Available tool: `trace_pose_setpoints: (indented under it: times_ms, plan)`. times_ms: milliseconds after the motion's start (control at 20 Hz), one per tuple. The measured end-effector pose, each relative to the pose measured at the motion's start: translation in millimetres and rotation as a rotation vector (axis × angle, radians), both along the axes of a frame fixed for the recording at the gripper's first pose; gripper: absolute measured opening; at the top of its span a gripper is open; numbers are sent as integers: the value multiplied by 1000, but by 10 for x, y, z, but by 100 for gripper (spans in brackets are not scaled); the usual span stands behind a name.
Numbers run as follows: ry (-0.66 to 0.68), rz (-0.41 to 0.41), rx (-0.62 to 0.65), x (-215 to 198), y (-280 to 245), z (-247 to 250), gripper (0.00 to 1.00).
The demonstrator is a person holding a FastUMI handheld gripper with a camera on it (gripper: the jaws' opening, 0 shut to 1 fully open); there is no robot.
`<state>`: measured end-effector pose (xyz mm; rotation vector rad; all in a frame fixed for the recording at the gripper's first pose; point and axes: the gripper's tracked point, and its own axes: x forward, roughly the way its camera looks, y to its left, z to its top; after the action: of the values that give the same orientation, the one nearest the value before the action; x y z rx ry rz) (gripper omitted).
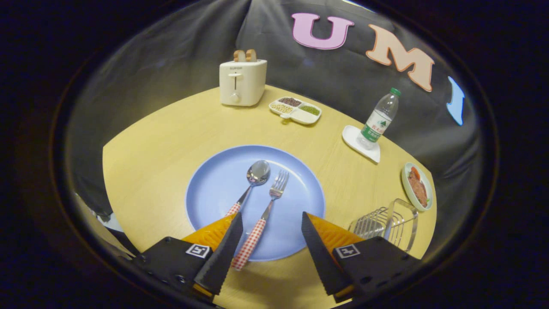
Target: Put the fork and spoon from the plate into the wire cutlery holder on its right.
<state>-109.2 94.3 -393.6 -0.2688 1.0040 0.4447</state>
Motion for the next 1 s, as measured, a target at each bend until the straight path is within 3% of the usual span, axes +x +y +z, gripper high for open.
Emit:
trace_pose_setpoints:
  times_ms: [150,600,750,900,1000]
  plan:
    - [25,15,-7,-43,10,-67,79]
    - [105,1,-33,-135,-76,-205,21]
    - [135,-25,-40,-134,-143,-195,13]
    - [133,-67,-51,-85,-222,-137,13]
    - [158,-86,-47,-102,-234,-119,8]
